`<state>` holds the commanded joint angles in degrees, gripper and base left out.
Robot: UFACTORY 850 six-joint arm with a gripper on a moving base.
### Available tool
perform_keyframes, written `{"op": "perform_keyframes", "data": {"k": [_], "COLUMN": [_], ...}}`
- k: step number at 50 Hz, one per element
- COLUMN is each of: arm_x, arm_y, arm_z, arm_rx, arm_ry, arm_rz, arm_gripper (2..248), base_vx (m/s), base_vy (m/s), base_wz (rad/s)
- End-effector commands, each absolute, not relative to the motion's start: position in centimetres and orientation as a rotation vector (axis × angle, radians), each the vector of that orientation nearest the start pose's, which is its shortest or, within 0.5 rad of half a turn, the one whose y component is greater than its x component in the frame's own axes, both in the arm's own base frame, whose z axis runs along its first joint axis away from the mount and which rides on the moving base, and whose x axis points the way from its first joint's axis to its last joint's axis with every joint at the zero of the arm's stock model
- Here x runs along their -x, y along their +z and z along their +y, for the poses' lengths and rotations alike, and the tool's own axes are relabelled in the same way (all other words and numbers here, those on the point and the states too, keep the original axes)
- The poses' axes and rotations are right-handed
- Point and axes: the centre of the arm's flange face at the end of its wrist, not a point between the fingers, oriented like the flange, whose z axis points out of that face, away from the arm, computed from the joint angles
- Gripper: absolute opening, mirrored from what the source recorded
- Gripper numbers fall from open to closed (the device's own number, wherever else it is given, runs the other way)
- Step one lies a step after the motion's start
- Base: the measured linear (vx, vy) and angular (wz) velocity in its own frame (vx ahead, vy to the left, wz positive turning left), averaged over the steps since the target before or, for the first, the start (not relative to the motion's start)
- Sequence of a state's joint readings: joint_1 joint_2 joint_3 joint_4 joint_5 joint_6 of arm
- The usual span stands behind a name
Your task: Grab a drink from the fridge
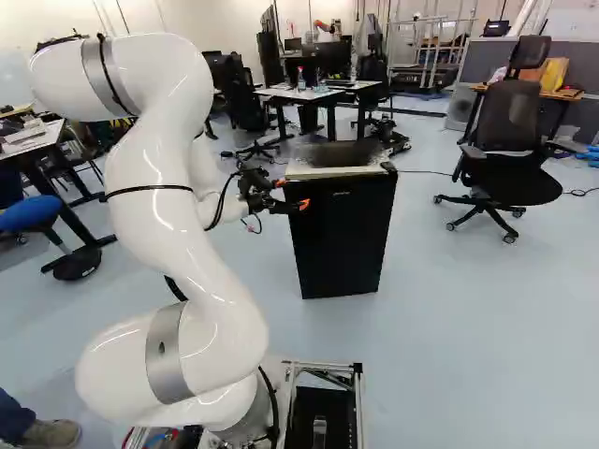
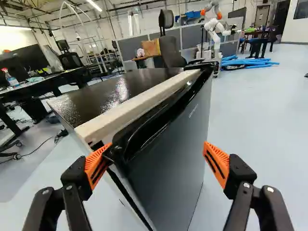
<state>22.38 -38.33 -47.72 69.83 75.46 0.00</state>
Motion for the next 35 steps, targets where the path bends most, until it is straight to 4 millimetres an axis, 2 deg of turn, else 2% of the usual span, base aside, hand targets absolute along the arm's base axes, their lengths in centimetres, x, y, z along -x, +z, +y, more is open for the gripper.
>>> {"op": "perform_keyframes", "data": {"k": [35], "arm_x": [-41.8], "arm_y": [26.2], "arm_z": [10.5], "arm_rx": [2.596], "arm_ry": [-2.146], "arm_rz": [1.179], "arm_gripper": [247], "base_vx": [0.000], "base_vy": [0.000], "base_wz": [0.000]}}
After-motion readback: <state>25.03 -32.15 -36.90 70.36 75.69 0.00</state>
